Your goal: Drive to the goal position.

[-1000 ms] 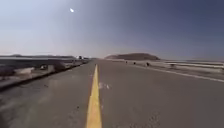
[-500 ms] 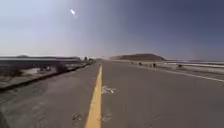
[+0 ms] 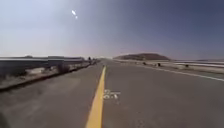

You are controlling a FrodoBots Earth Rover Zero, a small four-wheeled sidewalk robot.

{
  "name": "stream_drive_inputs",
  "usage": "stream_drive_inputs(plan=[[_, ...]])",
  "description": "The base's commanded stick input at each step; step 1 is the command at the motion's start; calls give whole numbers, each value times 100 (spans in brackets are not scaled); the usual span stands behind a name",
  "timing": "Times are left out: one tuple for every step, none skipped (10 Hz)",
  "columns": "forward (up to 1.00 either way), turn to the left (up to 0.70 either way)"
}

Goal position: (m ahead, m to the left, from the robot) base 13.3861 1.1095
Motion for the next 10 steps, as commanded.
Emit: stream_drive_inputs(plan=[[50, 0], [50, 0], [50, 0], [50, 0], [50, 0], [50, 0], [50, 0], [50, 0], [50, 0], [50, 0]])
